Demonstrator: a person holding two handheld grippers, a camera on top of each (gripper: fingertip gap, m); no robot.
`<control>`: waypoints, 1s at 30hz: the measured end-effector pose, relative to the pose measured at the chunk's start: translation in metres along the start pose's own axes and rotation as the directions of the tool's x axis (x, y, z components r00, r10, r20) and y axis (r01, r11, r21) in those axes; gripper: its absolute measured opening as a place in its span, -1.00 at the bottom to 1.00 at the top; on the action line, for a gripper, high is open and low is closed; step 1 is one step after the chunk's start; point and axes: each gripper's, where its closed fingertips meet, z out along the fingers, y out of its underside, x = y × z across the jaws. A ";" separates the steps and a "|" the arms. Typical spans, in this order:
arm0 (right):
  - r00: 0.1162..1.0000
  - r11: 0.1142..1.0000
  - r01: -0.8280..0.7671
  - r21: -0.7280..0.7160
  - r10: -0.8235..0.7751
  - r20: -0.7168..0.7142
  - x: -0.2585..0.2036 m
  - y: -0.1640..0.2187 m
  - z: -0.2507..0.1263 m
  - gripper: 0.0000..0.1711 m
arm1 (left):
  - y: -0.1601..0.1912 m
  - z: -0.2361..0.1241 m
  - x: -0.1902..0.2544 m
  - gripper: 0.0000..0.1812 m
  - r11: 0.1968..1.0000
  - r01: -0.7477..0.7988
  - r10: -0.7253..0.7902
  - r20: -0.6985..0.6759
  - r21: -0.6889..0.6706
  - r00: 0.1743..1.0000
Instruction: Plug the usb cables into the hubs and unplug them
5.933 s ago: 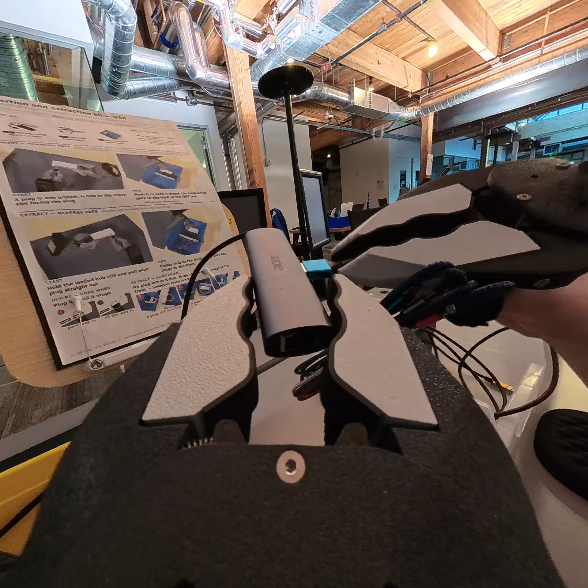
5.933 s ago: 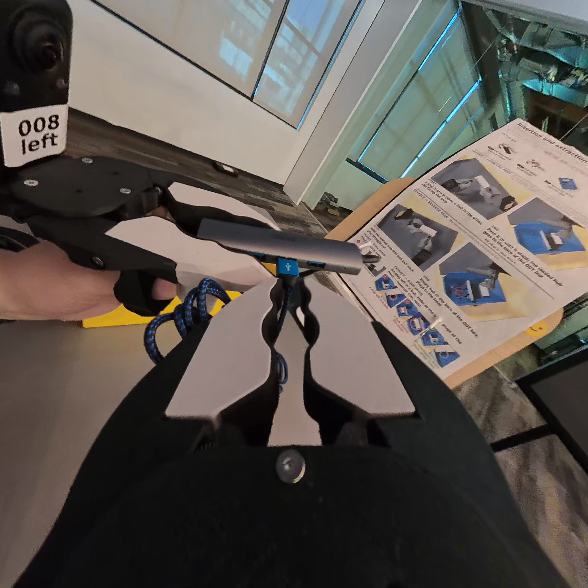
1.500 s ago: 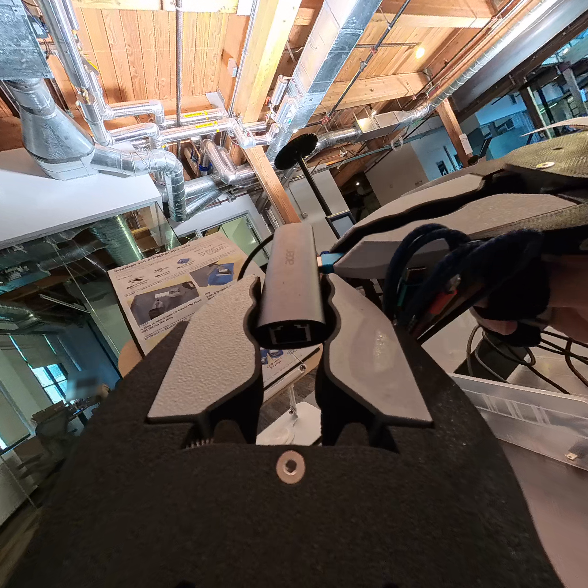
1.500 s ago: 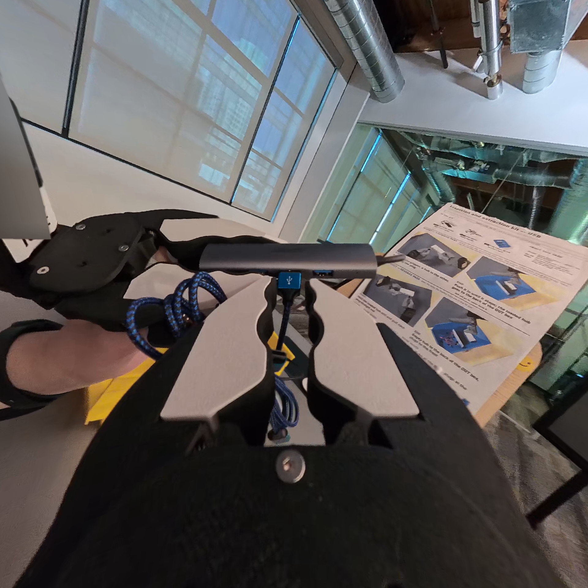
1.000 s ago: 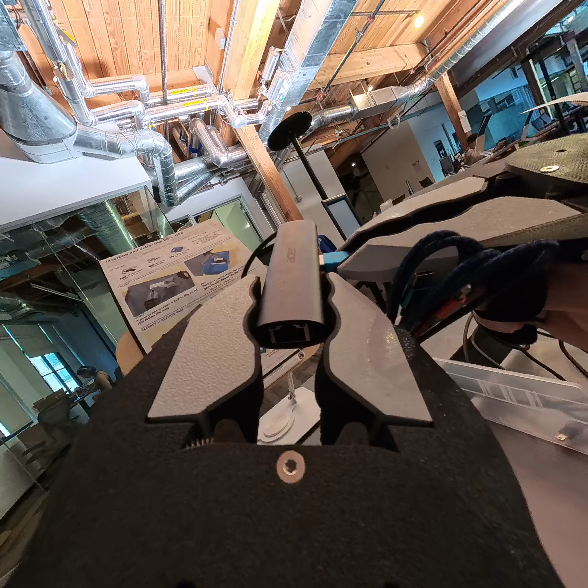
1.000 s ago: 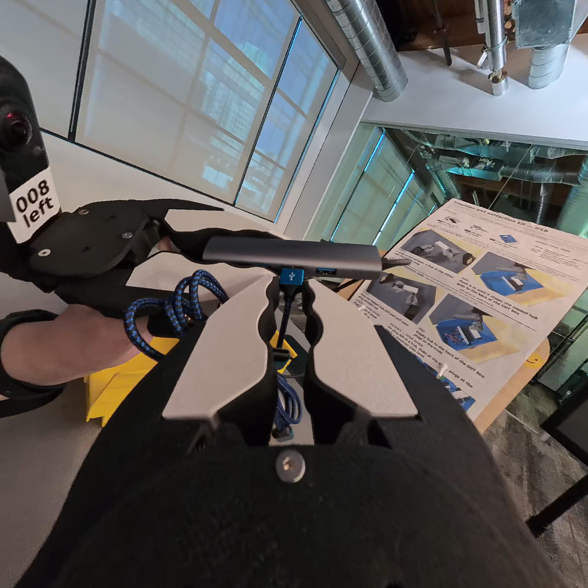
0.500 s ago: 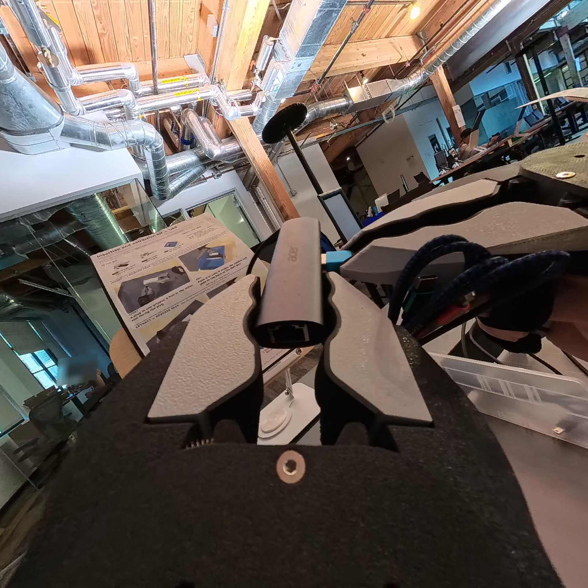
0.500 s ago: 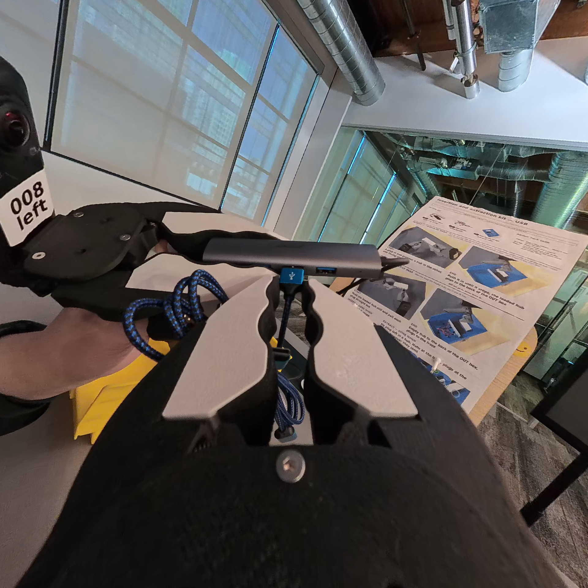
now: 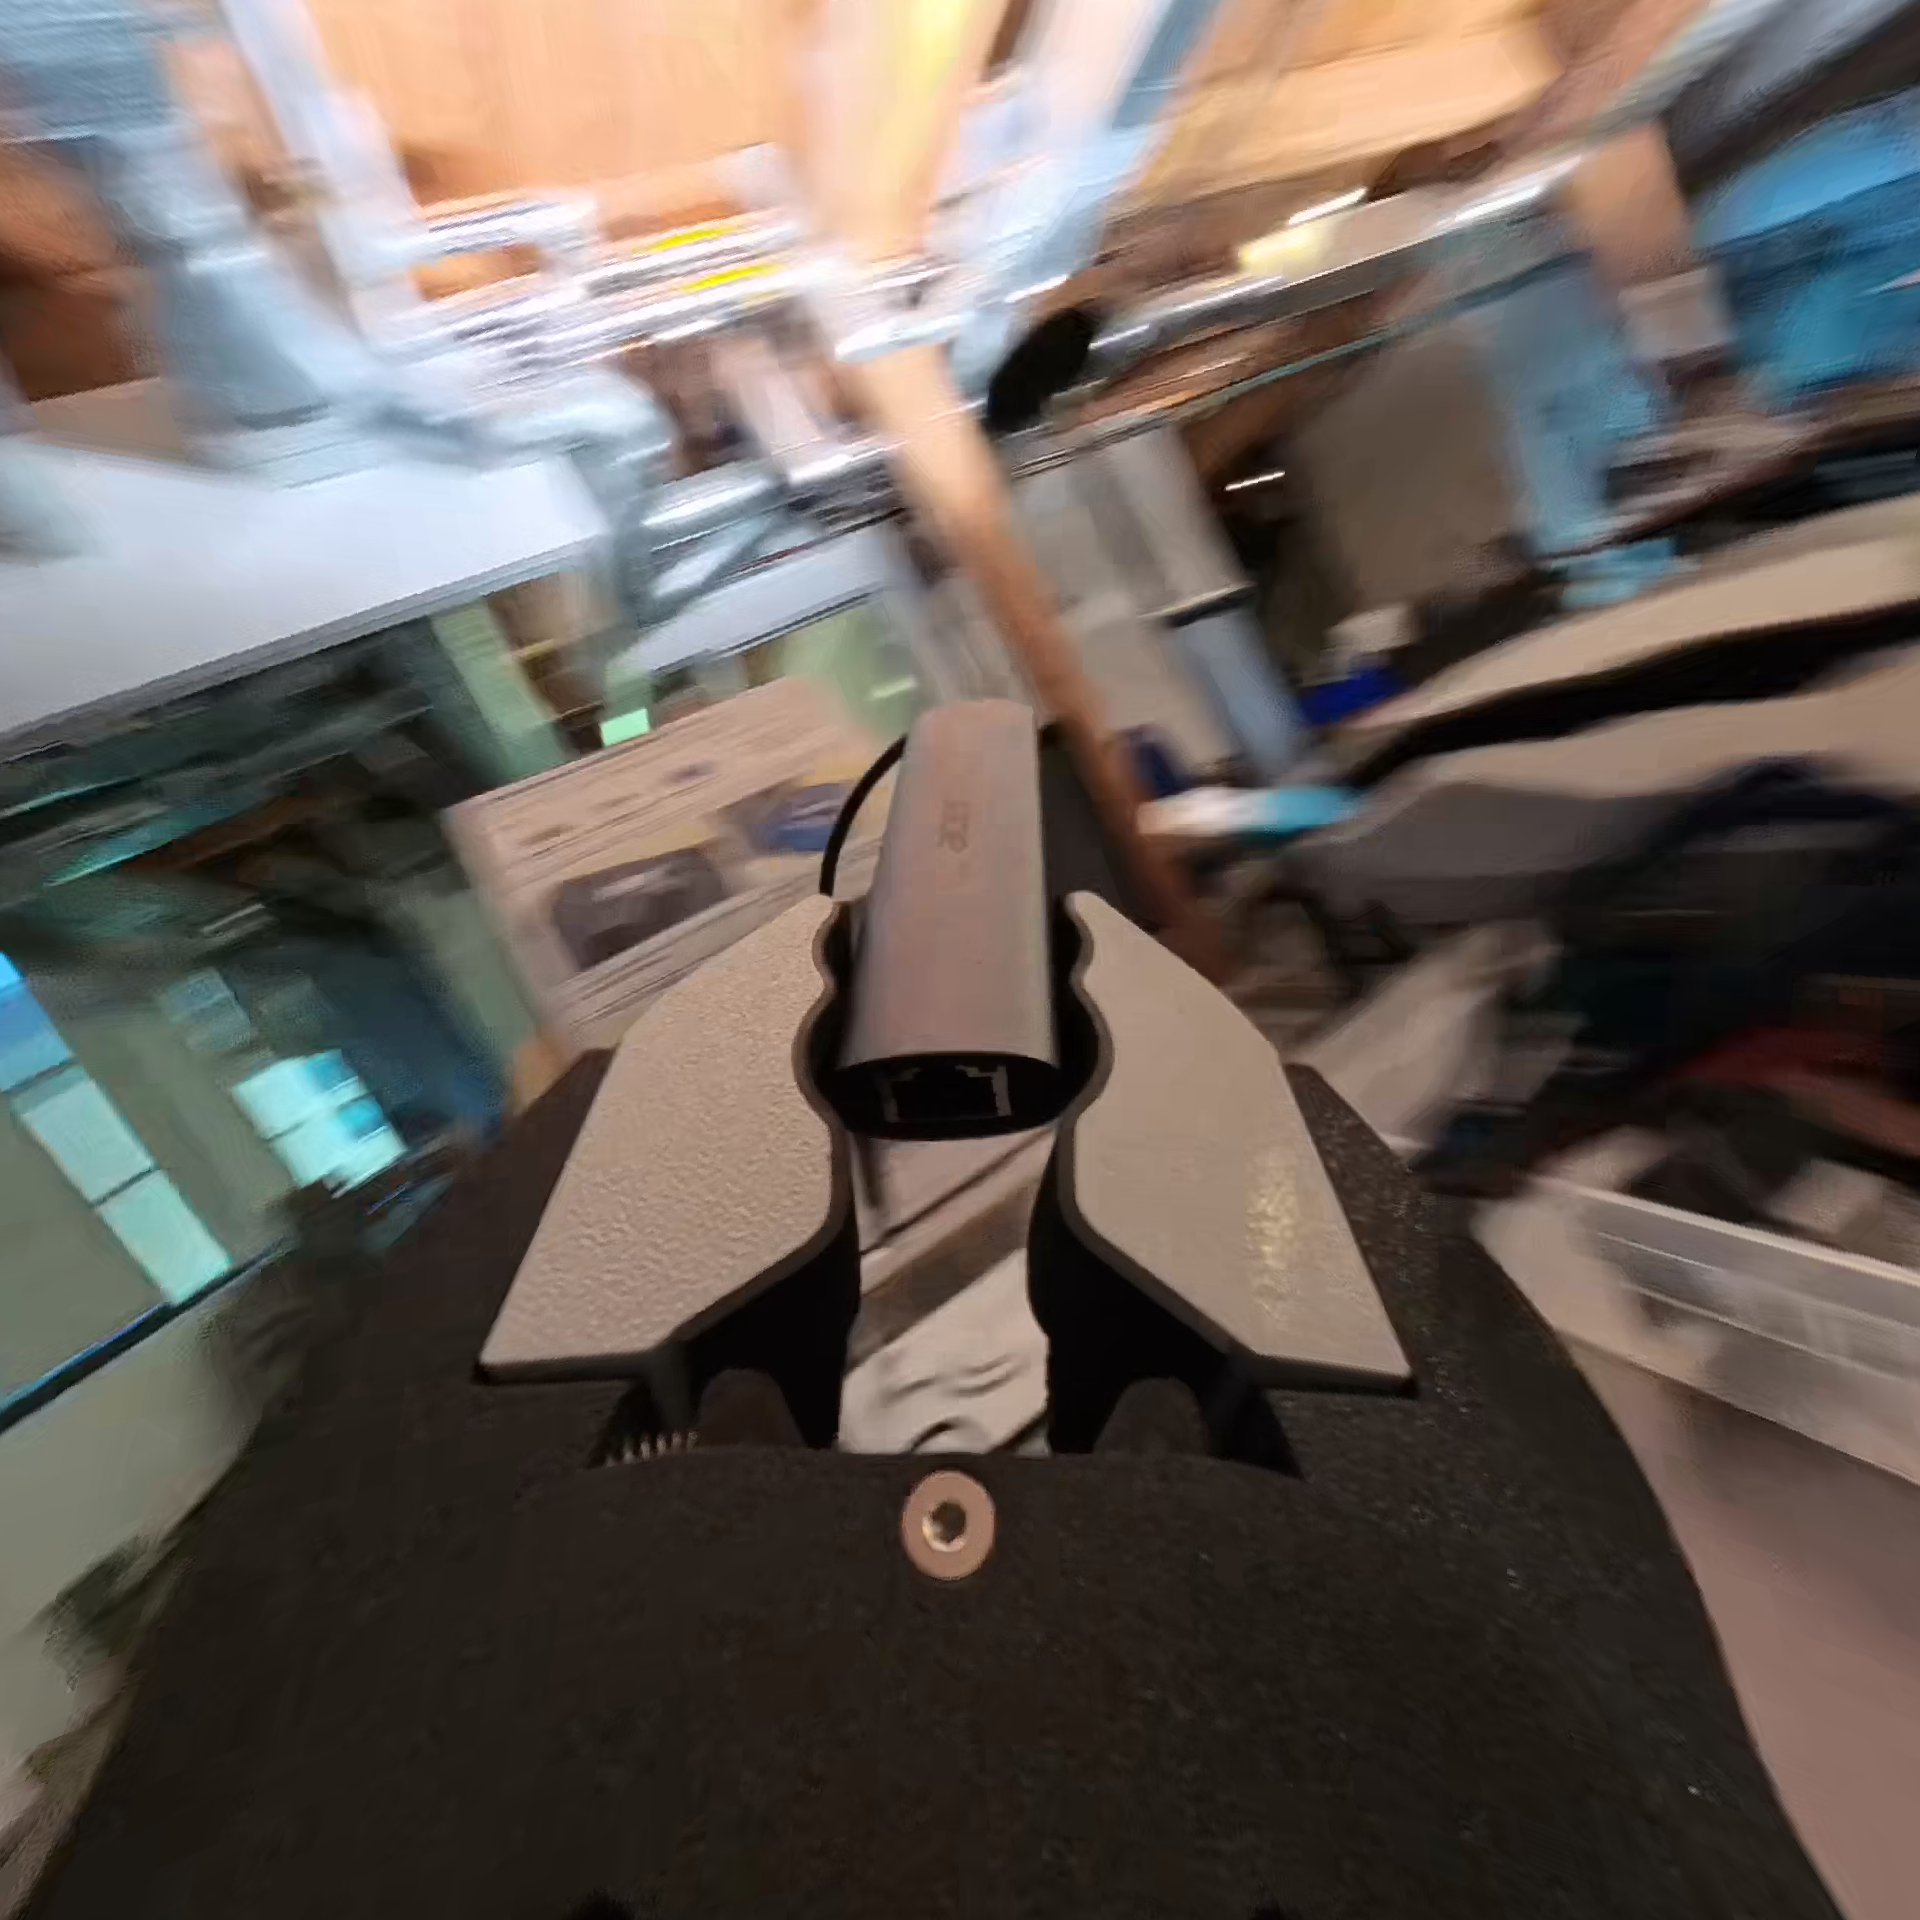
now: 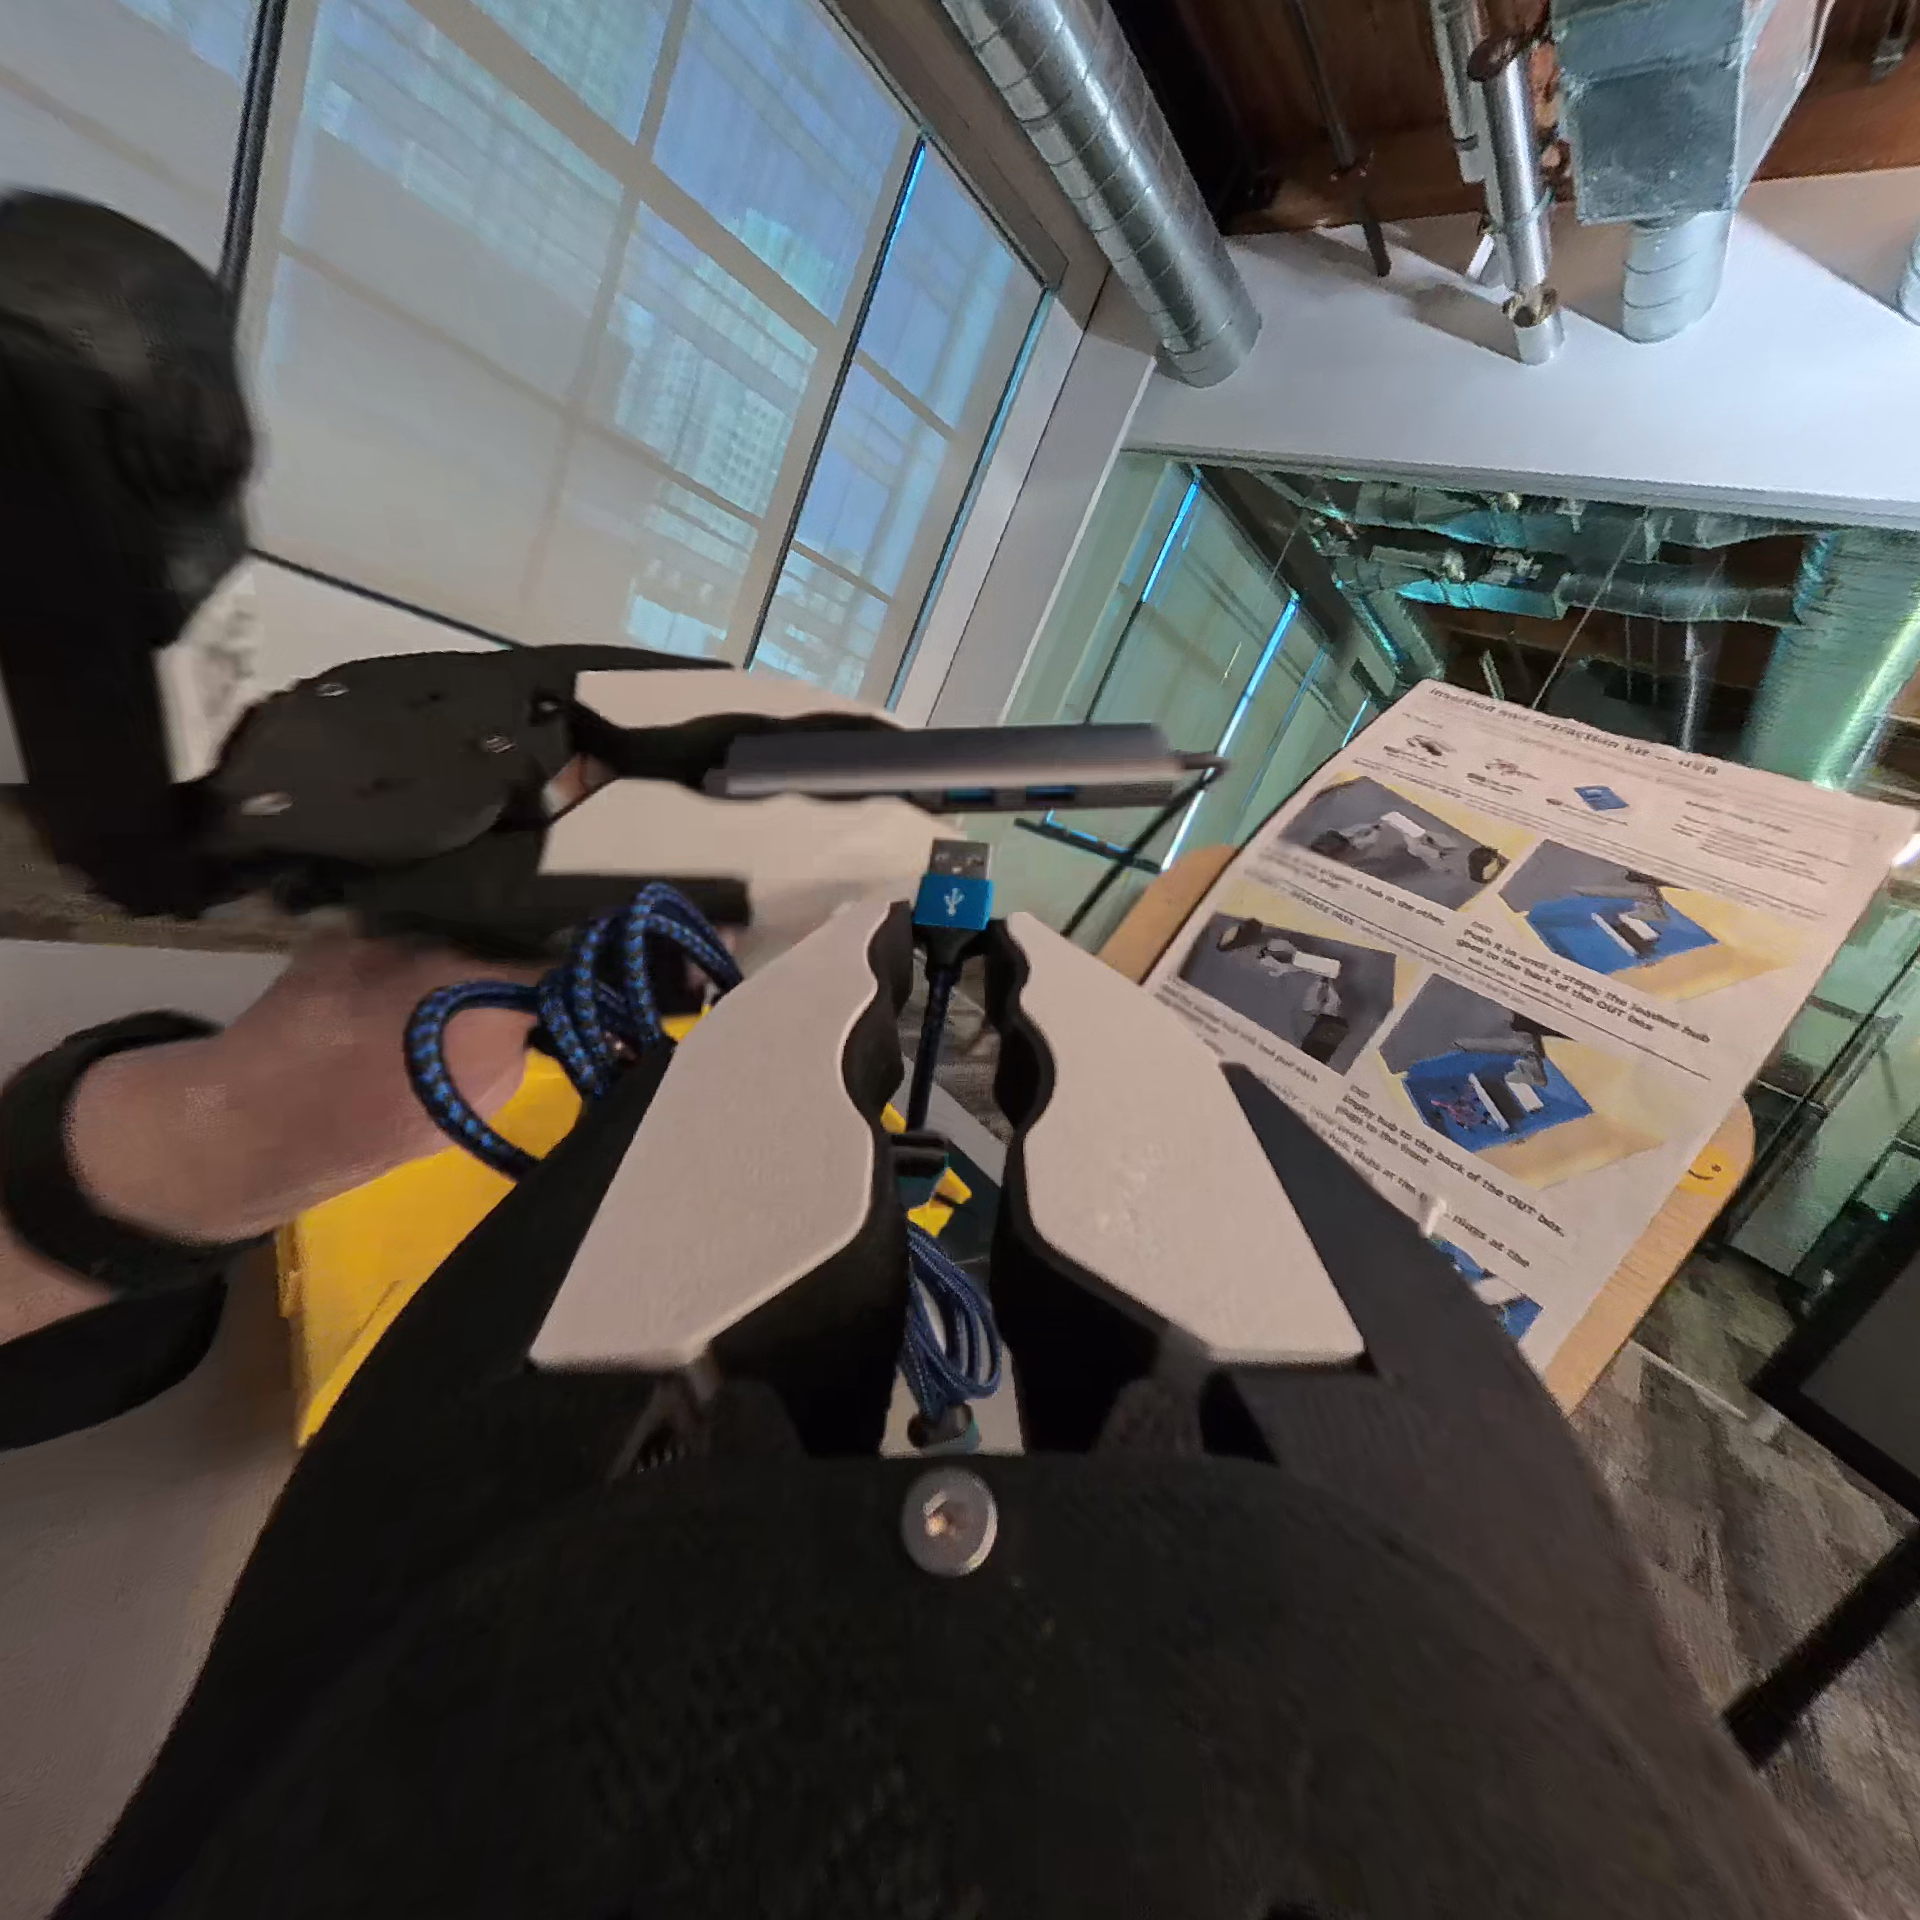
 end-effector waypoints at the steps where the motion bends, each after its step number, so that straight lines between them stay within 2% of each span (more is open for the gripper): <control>1: 1.000 1.000 0.017 0.003 -0.017 -0.003 -0.002 -0.004 -0.002 -0.84 | 0.005 -0.002 -0.028 -0.60 1.000 0.019 -0.018 0.070 -0.011 0.997; 3: 0.999 0.999 0.043 -0.001 -0.043 -0.005 -0.003 -0.010 -0.003 -0.84 | -0.009 -0.014 -0.058 -0.60 0.970 0.231 -0.227 -0.048 0.072 0.973; 4: 0.999 0.999 0.035 -0.005 -0.035 0.000 -0.002 -0.010 -0.003 -0.83 | -0.018 -0.021 -0.068 -0.60 0.952 0.288 -0.280 -0.086 0.106 0.956; 7: 0.999 0.997 -0.004 -0.081 0.008 0.040 0.004 0.007 0.003 -0.84 | -0.020 -0.029 -0.089 -0.60 0.976 0.193 -0.194 -0.001 0.098 0.981; 13: 0.981 0.944 -0.110 -0.310 0.154 0.120 0.012 0.061 0.010 -0.83 | -0.007 -0.018 -0.062 -0.60 0.966 0.253 -0.257 -0.170 -0.047 0.951; 17: 0.972 0.918 -0.139 -0.372 0.198 0.124 0.020 0.076 0.008 -0.83 | 0.002 -0.013 -0.047 -0.60 0.928 0.354 -0.372 -0.267 -0.116 0.889; 24: 0.939 0.881 -0.270 -0.389 0.331 0.096 0.053 0.084 -0.005 -0.83 | 0.006 -0.009 -0.030 -0.60 0.931 0.333 -0.363 -0.299 -0.149 0.882; 30: 0.954 0.905 -0.275 -0.325 0.299 0.026 0.098 0.054 -0.033 -0.83 | 0.002 -0.009 -0.019 -0.60 0.934 0.324 -0.357 -0.330 -0.152 0.874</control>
